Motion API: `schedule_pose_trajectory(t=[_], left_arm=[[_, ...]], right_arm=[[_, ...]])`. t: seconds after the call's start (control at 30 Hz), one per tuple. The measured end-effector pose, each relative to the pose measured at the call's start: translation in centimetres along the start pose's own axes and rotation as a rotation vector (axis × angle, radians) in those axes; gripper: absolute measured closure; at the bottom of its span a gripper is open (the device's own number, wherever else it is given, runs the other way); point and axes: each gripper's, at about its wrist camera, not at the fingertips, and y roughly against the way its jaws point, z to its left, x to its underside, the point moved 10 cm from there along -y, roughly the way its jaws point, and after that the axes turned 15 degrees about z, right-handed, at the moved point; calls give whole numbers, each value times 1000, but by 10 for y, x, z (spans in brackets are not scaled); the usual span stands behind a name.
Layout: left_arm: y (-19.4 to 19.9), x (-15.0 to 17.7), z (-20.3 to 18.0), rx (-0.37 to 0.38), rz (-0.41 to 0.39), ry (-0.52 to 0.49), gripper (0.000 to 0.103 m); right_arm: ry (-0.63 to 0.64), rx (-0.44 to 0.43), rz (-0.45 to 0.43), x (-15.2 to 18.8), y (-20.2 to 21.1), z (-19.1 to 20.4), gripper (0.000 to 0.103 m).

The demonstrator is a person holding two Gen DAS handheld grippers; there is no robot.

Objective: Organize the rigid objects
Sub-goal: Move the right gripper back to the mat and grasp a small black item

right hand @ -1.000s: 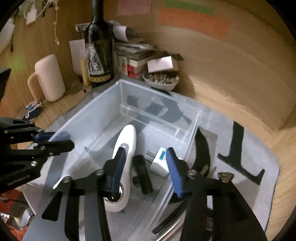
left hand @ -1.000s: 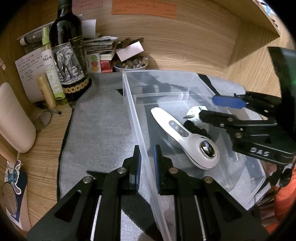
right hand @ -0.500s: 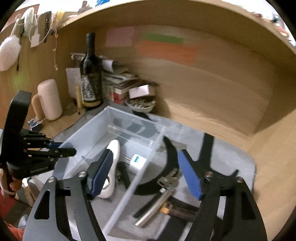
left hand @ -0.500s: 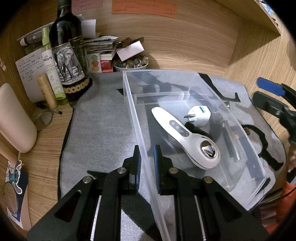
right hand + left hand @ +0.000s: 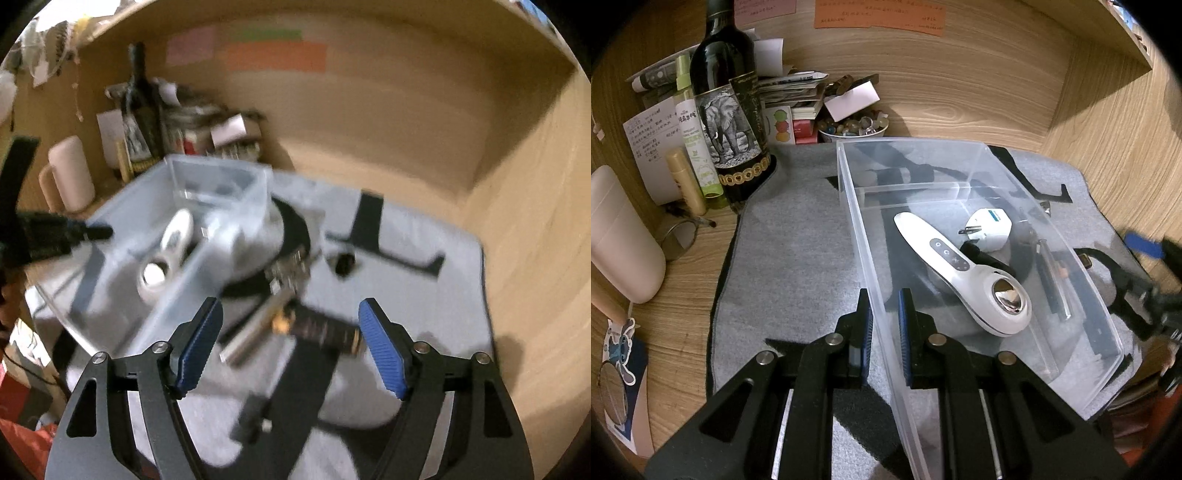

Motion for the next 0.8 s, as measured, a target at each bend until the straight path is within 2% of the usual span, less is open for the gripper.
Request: schedule_pose_trajectory(t=[0.2,0.4,0.5,0.67,0.8], left_arm=[[0,0,0,0,0,0,90],[0,0,-1,-1,0,1,90],[0,0,0,-1,-1,2,90],[0,0,-1,-2,0,2,90],[0,0,-1,-2,0,2,90]], right_arm=[[-56,-43,125,45,-28,2,30],[-93,-63,149,63,-41,6,31],[-91,-44,133,66,-38,5,46],[-96,-44,130,70,-34,2,80],[-110,-56,130,69,-33,-1,80]])
